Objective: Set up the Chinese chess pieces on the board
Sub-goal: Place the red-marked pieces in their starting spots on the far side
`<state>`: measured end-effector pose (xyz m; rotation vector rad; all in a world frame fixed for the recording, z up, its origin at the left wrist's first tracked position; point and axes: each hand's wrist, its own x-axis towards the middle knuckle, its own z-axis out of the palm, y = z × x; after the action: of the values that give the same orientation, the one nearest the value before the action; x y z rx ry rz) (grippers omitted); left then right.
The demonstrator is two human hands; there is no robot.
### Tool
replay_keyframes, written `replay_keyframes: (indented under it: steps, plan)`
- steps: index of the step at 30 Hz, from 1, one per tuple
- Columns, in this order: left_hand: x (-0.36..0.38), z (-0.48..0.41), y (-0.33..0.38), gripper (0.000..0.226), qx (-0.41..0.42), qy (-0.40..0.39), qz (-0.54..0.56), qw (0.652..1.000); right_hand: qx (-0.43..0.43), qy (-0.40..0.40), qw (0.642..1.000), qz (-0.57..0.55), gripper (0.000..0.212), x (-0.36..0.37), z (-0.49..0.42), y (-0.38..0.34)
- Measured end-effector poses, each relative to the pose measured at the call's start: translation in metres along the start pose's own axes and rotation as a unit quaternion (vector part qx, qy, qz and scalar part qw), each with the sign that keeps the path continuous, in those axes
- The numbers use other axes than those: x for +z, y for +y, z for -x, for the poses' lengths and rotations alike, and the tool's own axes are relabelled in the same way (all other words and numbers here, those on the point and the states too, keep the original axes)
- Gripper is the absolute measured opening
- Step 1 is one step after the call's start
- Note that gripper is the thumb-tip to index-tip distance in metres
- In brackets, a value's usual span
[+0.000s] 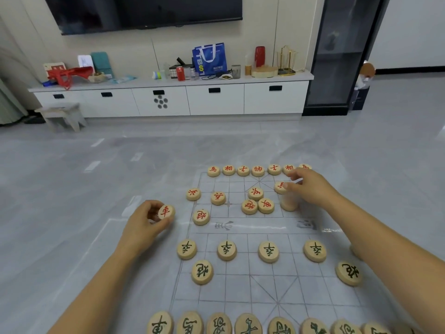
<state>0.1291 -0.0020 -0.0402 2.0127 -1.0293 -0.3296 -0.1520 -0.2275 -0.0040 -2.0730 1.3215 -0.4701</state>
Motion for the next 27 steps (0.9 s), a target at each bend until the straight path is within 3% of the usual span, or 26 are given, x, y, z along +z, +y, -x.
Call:
replay_keyframes:
  steps: [14, 23, 27]
  plan:
    - [0.013, 0.01, -0.004, 0.025, -0.008, 0.023, 0.034, 0.999, -0.066, -0.024, 0.997, 0.033, 0.036, 0.038, 0.004, -0.031]
    - [0.013, 0.01, -0.002, 0.026, -0.023, 0.037, 0.033, 0.999, -0.178, -0.063, 0.979, 0.08, 0.032, 0.06, 0.028, -0.065]
    - [0.013, 0.009, -0.005, 0.029, -0.027, 0.039, 0.034, 0.998, -0.138, -0.037, 0.989, 0.024, 0.036, 0.046, 0.026, -0.056]
